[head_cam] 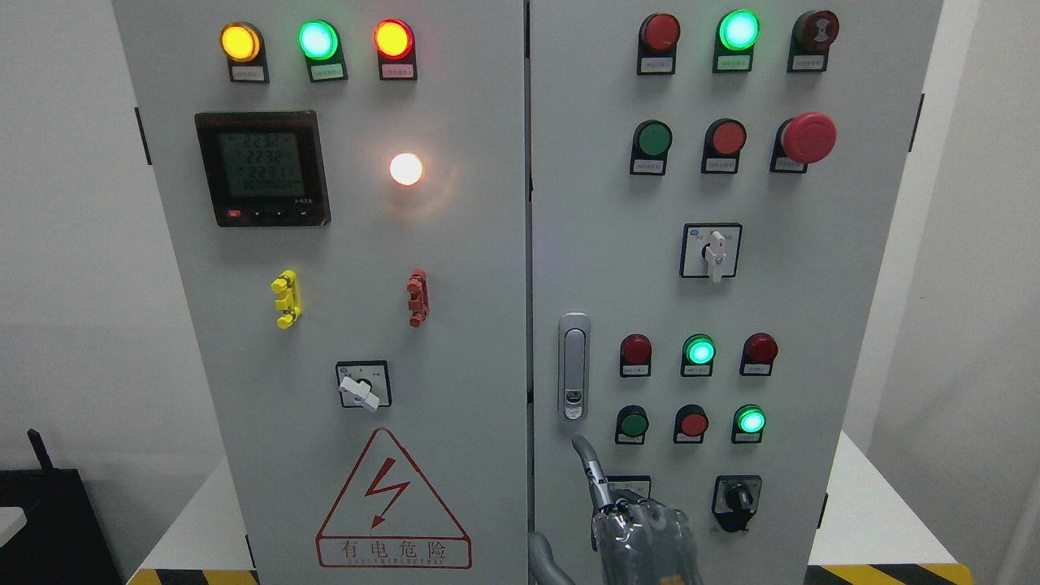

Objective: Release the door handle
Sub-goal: 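Grasp the lower end of the silver door handle with the right hand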

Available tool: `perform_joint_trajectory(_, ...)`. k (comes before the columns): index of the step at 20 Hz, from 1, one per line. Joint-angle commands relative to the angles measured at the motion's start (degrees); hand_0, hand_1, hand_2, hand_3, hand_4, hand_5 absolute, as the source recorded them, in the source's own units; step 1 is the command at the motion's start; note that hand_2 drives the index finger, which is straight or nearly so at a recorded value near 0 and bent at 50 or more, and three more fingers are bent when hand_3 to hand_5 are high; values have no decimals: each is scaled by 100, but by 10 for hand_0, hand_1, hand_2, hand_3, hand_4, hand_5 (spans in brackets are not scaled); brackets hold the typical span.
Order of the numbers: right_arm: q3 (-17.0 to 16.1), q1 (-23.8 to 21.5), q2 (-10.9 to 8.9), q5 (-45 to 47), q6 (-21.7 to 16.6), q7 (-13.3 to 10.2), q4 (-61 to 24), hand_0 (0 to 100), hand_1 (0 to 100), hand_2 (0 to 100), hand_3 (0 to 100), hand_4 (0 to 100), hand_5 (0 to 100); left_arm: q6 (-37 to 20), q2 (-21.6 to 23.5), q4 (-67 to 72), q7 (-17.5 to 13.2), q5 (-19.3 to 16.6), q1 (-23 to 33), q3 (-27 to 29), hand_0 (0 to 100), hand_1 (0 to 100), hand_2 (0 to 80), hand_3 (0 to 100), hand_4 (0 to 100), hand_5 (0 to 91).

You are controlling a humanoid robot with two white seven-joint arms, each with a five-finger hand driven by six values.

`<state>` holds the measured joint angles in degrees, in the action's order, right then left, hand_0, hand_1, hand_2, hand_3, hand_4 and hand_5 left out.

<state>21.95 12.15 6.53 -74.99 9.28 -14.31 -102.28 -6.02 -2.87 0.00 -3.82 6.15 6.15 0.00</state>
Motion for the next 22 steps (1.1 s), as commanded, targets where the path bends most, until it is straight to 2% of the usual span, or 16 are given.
perform_joint_trajectory(1, 91, 340, 111, -112, 179, 218, 270, 362, 337, 0, 1000, 1000, 1000, -4, -3, 114, -4, 0, 0, -79, 120, 389, 0, 0, 0, 0)
perform_joint_trajectory(7, 38, 489, 120, -121, 259, 341, 437, 373, 333, 0, 1000, 1000, 1000, -4, -3, 114, -4, 0, 0, -79, 120, 389, 0, 0, 0, 0)
perform_joint_trajectory(10, 38, 516, 120, -112, 556, 561, 455, 376, 331, 0, 1000, 1000, 1000, -4, -3, 114, -4, 0, 0, -79, 120, 389, 0, 0, 0, 0)
perform_joint_trajectory(22, 12, 507, 120, -112, 619, 552, 516, 385, 328, 0, 1000, 1000, 1000, -4, -3, 114, -4, 0, 0, -79, 120, 389, 0, 0, 0, 0)
